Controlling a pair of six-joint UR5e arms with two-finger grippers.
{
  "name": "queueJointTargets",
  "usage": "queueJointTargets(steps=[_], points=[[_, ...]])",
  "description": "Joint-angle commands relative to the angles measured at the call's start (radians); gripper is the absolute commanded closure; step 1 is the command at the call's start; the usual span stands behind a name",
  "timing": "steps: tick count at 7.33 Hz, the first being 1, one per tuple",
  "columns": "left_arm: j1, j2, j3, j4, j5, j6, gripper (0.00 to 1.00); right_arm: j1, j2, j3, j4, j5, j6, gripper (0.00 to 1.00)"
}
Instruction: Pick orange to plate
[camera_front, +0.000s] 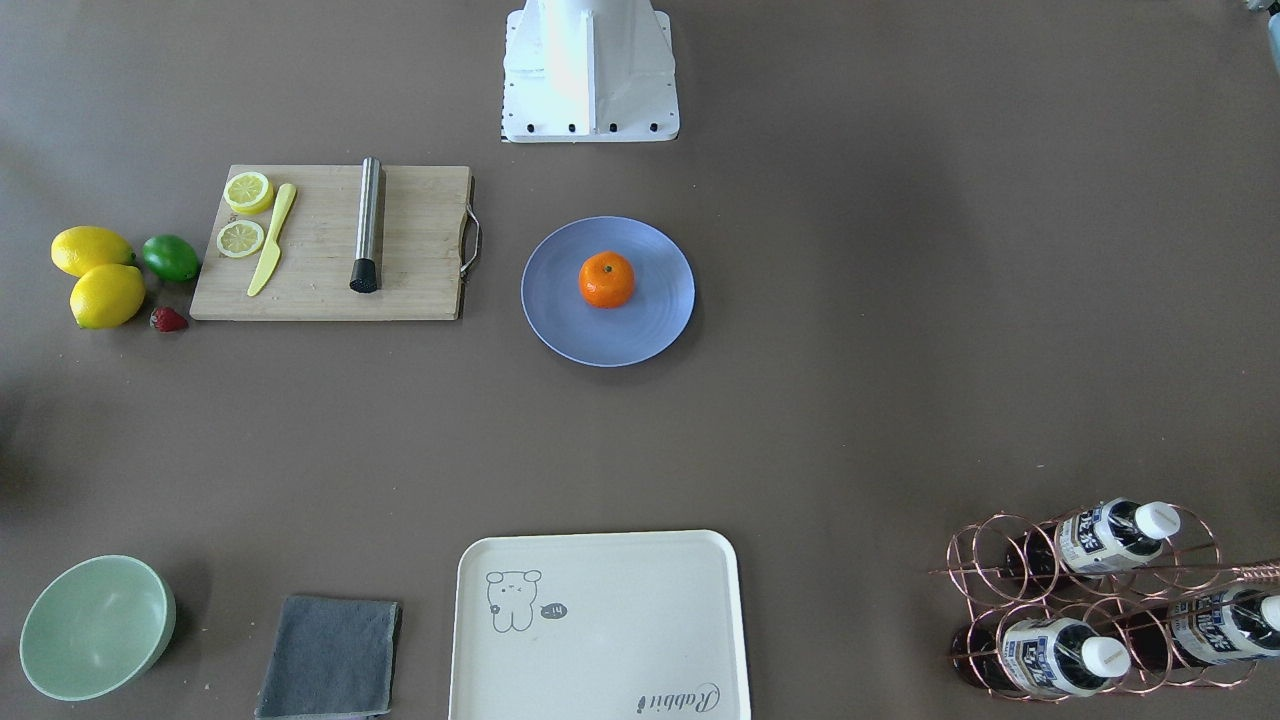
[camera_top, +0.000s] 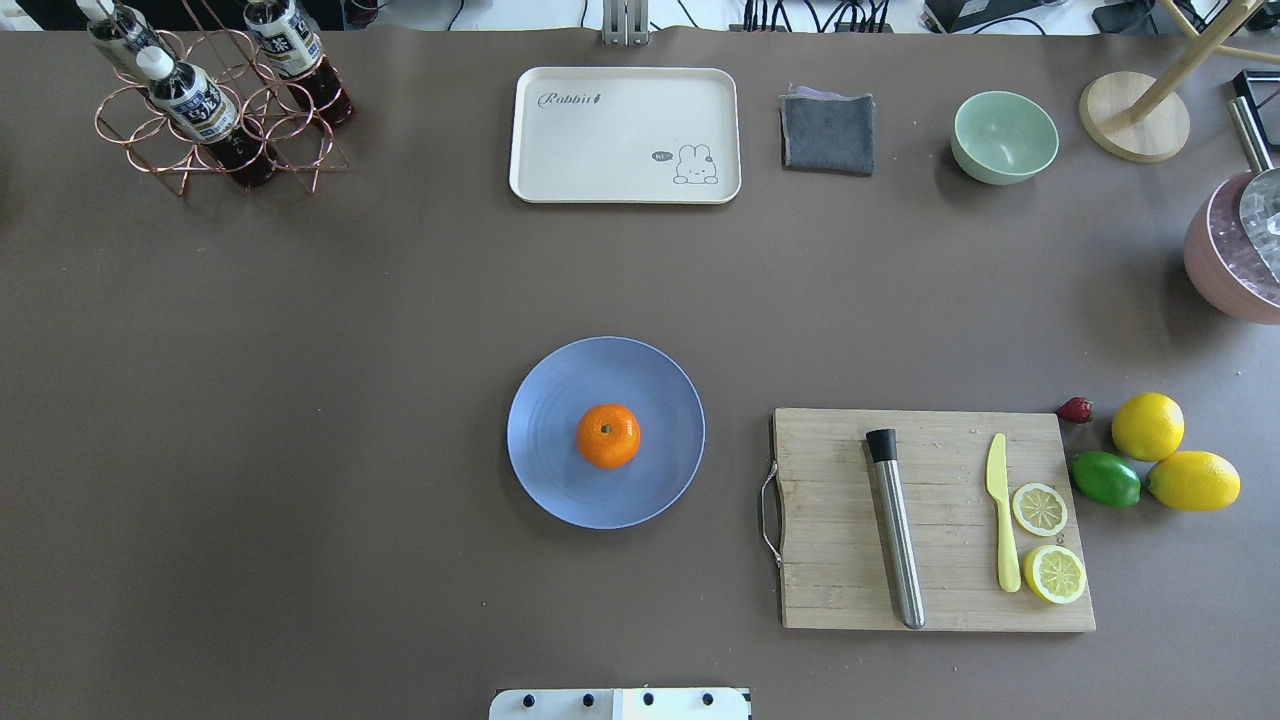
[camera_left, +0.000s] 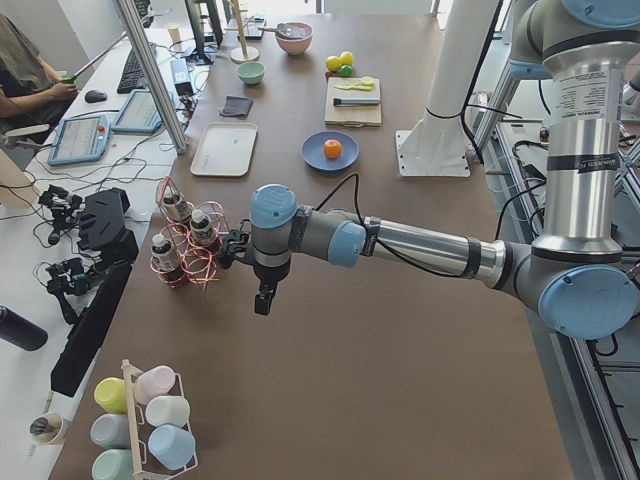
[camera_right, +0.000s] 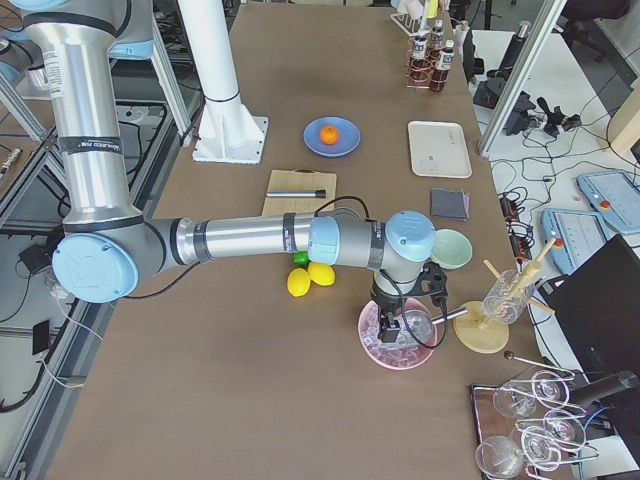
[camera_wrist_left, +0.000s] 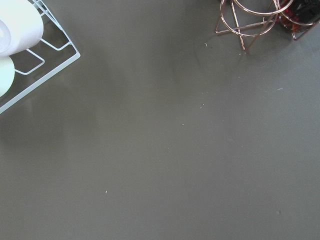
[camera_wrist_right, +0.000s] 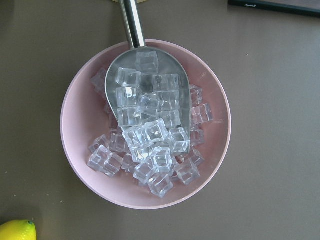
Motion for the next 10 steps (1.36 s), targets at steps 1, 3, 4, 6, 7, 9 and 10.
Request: queueJointTargets(steps=[1,3,4,6,7,9,10], points=[[-0.054,0.000,0.097,-0.002,-0.004,0.001,0.03,0.002,-0.006,-0.002,0.001,-0.003,-0.007,0.00],[-0.121,0.003,0.114,-0.001,-0.024,0.018,0.03,0.001,-0.003,-0.025,0.003,-0.012,-0.009,0.00],[-0.121,0.012,0.113,-0.002,-0.028,0.018,0.03,0.001,-0.003,-0.037,0.004,-0.012,-0.009,0.00],[-0.121,0.015,0.116,-0.002,-0.028,0.018,0.03,0.001,-0.006,-0.036,0.004,-0.012,-0.010,0.00],[-0.121,0.015,0.113,-0.002,-0.028,0.018,0.03,0.001,-0.006,-0.036,0.004,-0.012,-0.010,0.00],[-0.121,0.015,0.113,-0.004,-0.028,0.018,0.03,0.001,-0.006,-0.036,0.004,-0.011,-0.009,0.00],[-0.121,0.014,0.111,-0.004,-0.027,0.018,0.03,0.001,-0.006,-0.037,0.006,-0.011,-0.009,0.00]])
